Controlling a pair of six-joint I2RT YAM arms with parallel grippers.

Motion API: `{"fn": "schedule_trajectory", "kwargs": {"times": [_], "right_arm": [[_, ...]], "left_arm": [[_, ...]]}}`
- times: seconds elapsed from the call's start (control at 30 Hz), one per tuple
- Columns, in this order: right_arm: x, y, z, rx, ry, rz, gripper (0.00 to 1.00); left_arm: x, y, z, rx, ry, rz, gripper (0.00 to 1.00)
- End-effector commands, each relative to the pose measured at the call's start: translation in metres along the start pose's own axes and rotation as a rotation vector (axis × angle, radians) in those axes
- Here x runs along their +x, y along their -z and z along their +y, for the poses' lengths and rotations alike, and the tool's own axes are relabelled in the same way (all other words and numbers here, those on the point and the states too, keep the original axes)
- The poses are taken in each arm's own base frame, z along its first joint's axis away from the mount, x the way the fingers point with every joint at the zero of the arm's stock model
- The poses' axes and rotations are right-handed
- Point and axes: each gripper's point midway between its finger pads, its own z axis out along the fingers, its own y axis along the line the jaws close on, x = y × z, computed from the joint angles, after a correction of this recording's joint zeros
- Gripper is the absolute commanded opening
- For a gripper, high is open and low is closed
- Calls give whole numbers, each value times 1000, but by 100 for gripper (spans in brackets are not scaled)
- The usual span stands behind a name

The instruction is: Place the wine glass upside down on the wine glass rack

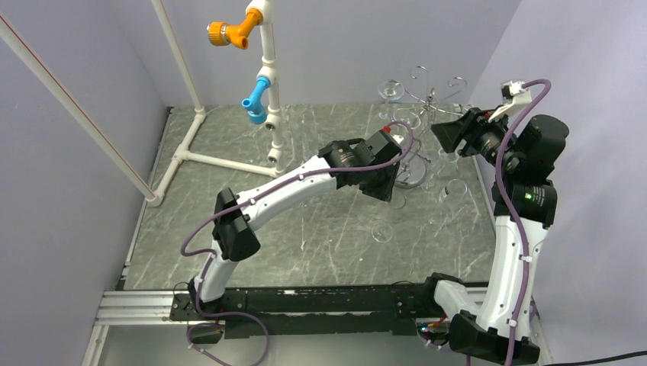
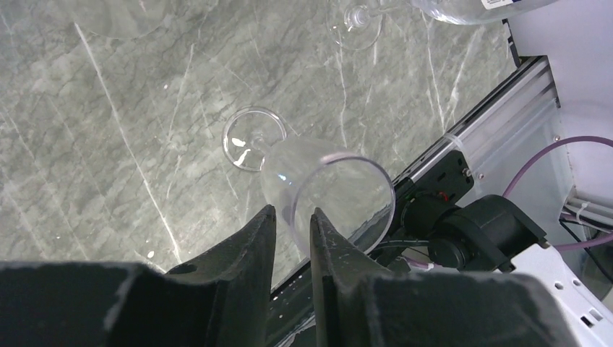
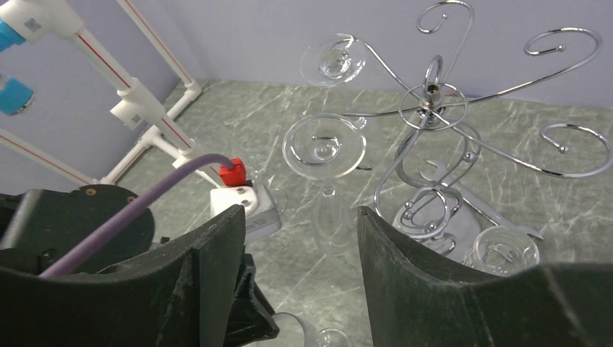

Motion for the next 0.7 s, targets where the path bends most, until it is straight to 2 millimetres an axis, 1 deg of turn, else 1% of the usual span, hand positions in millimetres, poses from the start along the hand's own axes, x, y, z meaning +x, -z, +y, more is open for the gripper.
{"fn": "schedule_trajectory", "kwargs": {"times": [0.0, 0.1, 0.17, 0.2, 0.27, 0.33, 0.43, 0.5, 0.53, 0.57, 0.67], "right_arm": [[-10, 6, 11, -31, 16, -43, 60], [-9, 7, 11, -33, 15, -41, 60], [-9, 7, 12, -35, 14, -42, 60], [-9, 7, 12, -38, 12, -40, 60], [-9, 7, 12, -41, 11, -40, 60], [-8, 6, 13, -46, 8, -36, 60], [-5, 7, 17, -75, 11, -20, 60], [1, 6, 21, -112, 6, 4, 60], [5, 5, 24, -140, -1, 23, 60], [9, 5, 28, -172, -12, 45, 60], [28, 5, 42, -286, -46, 122, 60]], "left_arm": [[-16, 6, -8, 10, -6, -49, 28], [-13, 5, -6, 5, -10, -41, 27], [-11, 4, -4, -1, -13, -31, 23], [-11, 3, -1, -17, -15, -34, 20], [-10, 4, 5, -44, -21, -31, 10], [-10, 9, 8, -61, -31, -35, 1], [-14, 25, 15, -90, -48, -75, 0], [-19, 40, 20, -100, -51, -118, 0], [-21, 49, 22, -104, -45, -146, 0], [-18, 54, 30, -118, -39, -157, 0], [-19, 81, 40, -106, 1, -230, 0]]}}
